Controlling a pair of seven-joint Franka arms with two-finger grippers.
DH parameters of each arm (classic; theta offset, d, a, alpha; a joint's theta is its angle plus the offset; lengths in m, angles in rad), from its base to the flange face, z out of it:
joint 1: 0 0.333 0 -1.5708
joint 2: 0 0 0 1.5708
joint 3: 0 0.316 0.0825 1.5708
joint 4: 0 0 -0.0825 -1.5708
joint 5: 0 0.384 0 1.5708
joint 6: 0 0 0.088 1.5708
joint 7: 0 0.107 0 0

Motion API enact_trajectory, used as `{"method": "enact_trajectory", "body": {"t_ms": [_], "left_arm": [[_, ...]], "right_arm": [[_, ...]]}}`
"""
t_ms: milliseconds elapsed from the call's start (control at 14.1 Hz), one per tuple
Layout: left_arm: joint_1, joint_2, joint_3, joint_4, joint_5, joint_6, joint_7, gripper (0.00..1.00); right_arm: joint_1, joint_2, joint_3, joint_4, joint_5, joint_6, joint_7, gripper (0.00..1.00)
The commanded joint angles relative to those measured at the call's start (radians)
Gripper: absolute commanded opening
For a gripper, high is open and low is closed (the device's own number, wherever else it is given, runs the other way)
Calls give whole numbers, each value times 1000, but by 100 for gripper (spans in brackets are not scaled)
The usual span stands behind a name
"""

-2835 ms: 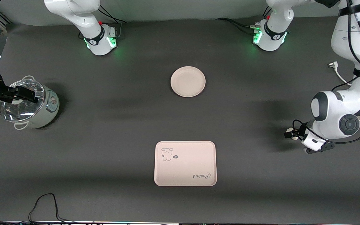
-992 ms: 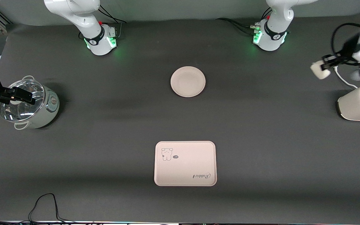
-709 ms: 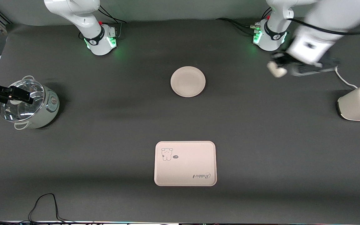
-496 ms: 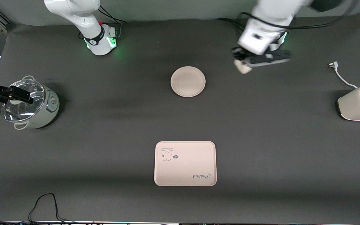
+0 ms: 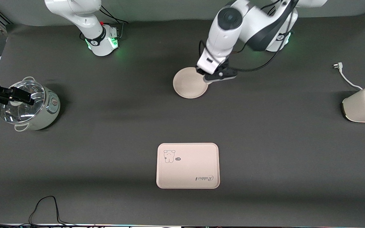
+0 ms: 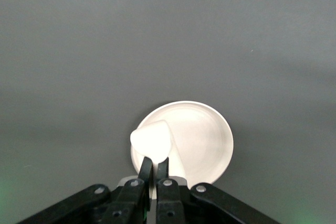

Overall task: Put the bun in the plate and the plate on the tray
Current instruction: 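Lower the bun onto the plate and open the left gripper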

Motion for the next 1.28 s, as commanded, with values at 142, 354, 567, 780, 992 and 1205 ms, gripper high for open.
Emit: {"method": "enact_trajectory", "body": {"t_ms": [142, 354, 567, 780, 992, 1205], "left_arm": [[-82, 226, 18, -17, 177, 208, -248, 0], [-117, 291, 20, -16, 192, 276, -323, 0], [-138, 307, 26, -16, 194, 287, -323, 0], [-134, 300, 27, -13, 194, 270, -322, 100], [-120, 279, 32, 12, 194, 203, -309, 100], [-98, 248, 30, 53, 203, 101, -303, 100]], "right_arm": [[7, -8, -5, -6, -11, -4, -19, 100], [5, -5, -5, -6, -11, -2, -19, 100], [5, -3, -6, -6, -11, -2, -19, 100], [5, -3, -6, -6, -11, -2, -19, 100], [5, -3, -6, -6, -11, -2, -19, 100], [5, -3, -6, -6, -11, -4, -20, 100]]}}
